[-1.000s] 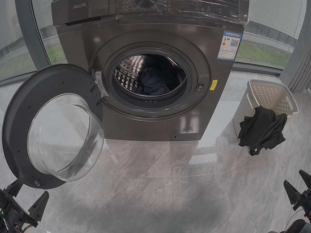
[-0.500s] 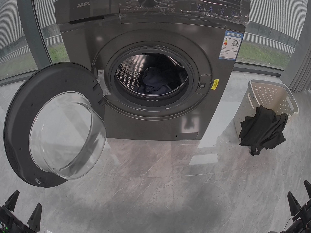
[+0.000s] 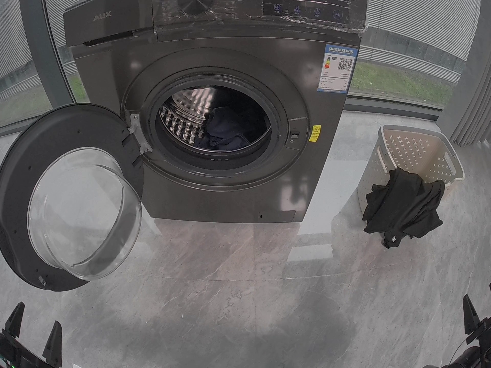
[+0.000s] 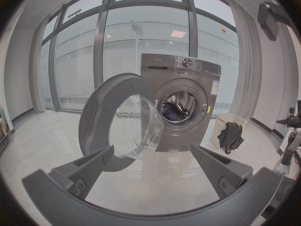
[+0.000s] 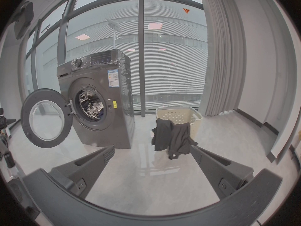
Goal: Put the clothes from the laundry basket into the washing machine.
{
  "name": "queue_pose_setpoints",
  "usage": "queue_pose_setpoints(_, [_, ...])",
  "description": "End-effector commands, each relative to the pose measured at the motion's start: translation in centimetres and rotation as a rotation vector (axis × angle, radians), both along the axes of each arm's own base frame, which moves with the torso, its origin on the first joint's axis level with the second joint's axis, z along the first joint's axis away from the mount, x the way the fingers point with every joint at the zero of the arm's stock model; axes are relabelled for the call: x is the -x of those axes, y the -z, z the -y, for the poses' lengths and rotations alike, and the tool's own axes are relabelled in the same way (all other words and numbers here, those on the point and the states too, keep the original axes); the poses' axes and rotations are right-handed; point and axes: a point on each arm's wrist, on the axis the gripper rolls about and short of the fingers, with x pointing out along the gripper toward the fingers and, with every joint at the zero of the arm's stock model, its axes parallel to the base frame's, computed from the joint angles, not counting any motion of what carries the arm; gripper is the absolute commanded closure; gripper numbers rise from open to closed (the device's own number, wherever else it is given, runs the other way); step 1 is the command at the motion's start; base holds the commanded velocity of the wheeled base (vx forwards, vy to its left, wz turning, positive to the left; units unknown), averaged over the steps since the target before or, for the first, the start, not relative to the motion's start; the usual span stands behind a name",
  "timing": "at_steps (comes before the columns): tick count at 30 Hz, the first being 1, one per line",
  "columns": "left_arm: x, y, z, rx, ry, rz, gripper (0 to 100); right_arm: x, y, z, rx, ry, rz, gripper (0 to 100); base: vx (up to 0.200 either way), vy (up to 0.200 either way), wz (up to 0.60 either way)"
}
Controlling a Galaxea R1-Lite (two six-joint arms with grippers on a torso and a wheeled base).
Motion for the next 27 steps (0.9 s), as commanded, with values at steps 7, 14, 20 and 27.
queue_pose_setpoints(7, [0.00, 0.93, 0.02, -0.056, 0.004, -0.043, 0, 0.59, 1.07, -0.49, -0.018, -0.039, 0.030, 0, 0.000, 0.000, 0.00])
queue_pose_setpoints(14, [0.00, 0.93, 0.02, -0.055, 0.004, -0.043, 0, 0.62, 1.30, -0.55, 0.012, -0.069, -0.003, 0, 0.000, -0.171, 0.00])
queue_pose_setpoints(20, [0.00, 0.93, 0.02, -0.053, 0.004, -0.043, 0, 0.61, 1.33, -0.57, 0.017, -0.069, -0.003, 0, 0.000, -0.200, 0.00])
queue_pose_setpoints(27, [0.00, 0.93, 0.01, -0.052, 0.006, -0.043, 0, 0.61, 1.33, -0.56, 0.024, -0.071, -0.004, 0, 0.000, -0.200, 0.00])
